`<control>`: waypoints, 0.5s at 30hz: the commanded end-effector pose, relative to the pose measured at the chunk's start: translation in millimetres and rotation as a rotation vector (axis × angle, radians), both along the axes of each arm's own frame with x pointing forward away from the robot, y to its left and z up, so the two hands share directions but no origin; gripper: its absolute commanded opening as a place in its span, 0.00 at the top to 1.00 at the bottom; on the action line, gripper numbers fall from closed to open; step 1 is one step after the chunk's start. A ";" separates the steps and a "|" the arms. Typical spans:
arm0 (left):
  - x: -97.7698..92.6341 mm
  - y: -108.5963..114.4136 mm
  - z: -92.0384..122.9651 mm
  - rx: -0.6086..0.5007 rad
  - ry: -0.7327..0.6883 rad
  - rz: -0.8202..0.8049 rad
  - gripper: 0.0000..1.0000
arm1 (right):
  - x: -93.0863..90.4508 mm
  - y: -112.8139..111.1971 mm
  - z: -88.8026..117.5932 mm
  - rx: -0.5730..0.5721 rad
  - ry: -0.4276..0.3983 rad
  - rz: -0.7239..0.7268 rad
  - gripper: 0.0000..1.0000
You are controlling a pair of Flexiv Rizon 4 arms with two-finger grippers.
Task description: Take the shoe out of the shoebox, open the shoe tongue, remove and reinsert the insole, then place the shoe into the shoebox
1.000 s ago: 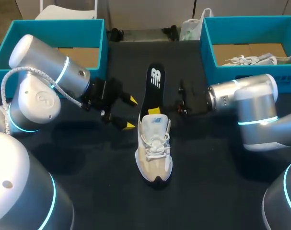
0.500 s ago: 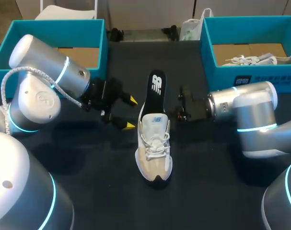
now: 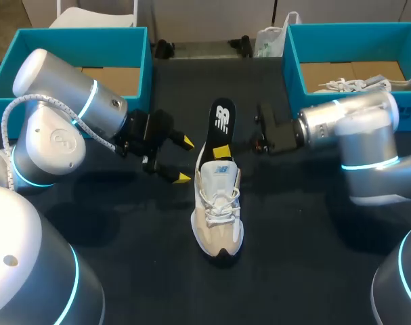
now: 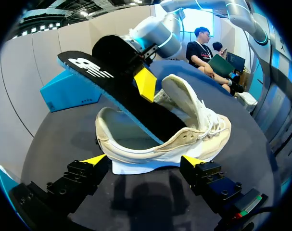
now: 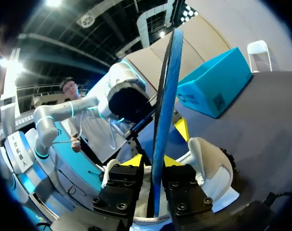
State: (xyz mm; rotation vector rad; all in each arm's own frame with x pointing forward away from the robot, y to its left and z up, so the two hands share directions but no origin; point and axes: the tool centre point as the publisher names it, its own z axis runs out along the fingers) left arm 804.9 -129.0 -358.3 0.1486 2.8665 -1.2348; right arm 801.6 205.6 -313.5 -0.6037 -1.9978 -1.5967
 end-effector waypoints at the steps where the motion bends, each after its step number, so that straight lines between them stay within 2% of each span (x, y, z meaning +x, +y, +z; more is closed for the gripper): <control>1: 0.1 -0.6 0.4 0.004 0.000 0.000 0.00 | 9.3 0.1 -0.1 -0.017 0.019 0.043 0.89; 2: 0.1 -0.6 0.4 0.004 0.000 0.000 0.00 | 10.0 0.6 -1.6 -0.020 0.026 0.050 1.00; 8: 0.1 -0.6 0.4 0.004 0.000 0.000 0.00 | 8.1 4.0 -11.0 -0.051 0.080 0.088 1.00; 15: 0.1 -0.6 0.4 0.004 0.000 0.000 0.00 | -8.0 4.6 -20.7 -0.067 0.133 0.105 1.00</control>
